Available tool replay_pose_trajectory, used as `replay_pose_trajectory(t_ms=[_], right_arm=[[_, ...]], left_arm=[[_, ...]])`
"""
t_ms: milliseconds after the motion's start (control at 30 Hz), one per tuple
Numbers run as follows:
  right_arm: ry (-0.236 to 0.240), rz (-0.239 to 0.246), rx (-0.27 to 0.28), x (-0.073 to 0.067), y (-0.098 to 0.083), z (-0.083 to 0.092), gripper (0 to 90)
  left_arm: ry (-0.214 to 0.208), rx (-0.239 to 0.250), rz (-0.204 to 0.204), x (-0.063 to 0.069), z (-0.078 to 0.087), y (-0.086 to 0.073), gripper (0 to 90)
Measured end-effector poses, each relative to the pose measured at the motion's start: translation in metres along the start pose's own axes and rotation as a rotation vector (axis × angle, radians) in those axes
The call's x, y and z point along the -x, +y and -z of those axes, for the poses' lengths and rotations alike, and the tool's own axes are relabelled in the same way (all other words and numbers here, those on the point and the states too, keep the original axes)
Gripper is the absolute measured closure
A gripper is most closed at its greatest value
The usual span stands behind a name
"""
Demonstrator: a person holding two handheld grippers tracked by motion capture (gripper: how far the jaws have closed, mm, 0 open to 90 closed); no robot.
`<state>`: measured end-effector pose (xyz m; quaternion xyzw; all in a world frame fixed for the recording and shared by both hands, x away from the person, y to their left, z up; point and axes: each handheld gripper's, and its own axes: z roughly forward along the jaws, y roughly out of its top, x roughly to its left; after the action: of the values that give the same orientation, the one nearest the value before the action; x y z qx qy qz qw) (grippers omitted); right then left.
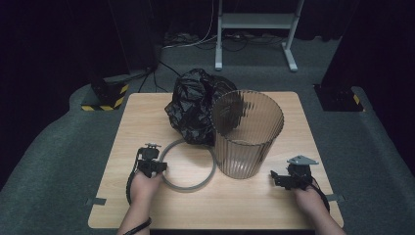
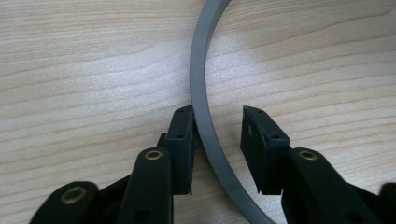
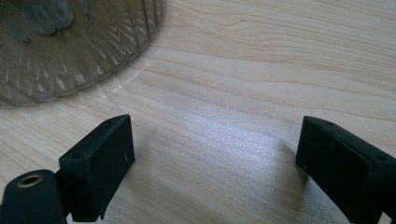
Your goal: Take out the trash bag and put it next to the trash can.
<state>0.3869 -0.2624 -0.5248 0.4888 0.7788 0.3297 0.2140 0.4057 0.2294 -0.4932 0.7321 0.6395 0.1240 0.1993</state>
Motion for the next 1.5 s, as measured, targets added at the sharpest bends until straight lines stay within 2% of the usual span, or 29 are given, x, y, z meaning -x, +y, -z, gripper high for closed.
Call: replay_pose_trajectory(t_ms=[67, 133, 267, 333, 467, 700, 933, 1000, 1167, 1267, 1400, 1500], right_arm=[[0.001, 0.000, 0.000, 0.000, 0.000, 0.000, 10.9], [0.001, 0.000, 0.000, 0.000, 0.000, 0.000, 10.9], [0.001, 0.000, 0.000, 0.000, 0.000, 0.000, 10.9], [0.002, 0.002, 0.001, 0.000, 0.000, 0.000, 10.9], [0.002, 0.001, 0.000, 0.000, 0.000, 0.000, 10.9], [0.003, 0.002, 0.001, 0.000, 0.000, 0.000, 10.9], [0.005, 0.004, 0.000, 0.000, 0.000, 0.000, 11.0], [0.005, 0.004, 0.000, 0.000, 0.000, 0.000, 11.0], [0.006, 0.004, 0.000, 0.000, 0.000, 0.000, 11.2], [0.006, 0.004, 0.001, 0.000, 0.000, 0.000, 11.2], [0.006, 0.004, 0.000, 0.000, 0.000, 0.000, 11.2], [0.006, 0.004, 0.000, 0.000, 0.000, 0.000, 11.2]], left_arm=[[0.003, -0.040, -0.008, 0.001, 0.000, 0.005, 65.8], [0.024, -0.061, -0.018, 0.003, -0.001, 0.008, 65.9], [0.035, -0.104, -0.017, 0.005, -0.002, 0.014, 66.2], [0.039, -0.136, -0.033, 0.006, -0.003, 0.018, 66.3], [0.037, -0.187, -0.020, 0.004, -0.004, 0.025, 69.6], [0.070, -0.284, -0.012, 0.008, -0.009, 0.039, 69.6], [0.093, -0.288, 0.017, 0.009, -0.009, 0.040, 72.6], [0.092, -0.276, 0.017, 0.008, -0.009, 0.039, 77.3], [0.084, -0.252, 0.010, 0.009, -0.008, 0.036, 81.6], [0.053, -0.229, 0.036, 0.004, -0.007, 0.034, 82.2], [-0.060, -0.198, 0.099, -0.010, -0.004, 0.026, 82.9], [-0.129, -0.167, 0.121, -0.019, -0.001, 0.017, 83.1]])
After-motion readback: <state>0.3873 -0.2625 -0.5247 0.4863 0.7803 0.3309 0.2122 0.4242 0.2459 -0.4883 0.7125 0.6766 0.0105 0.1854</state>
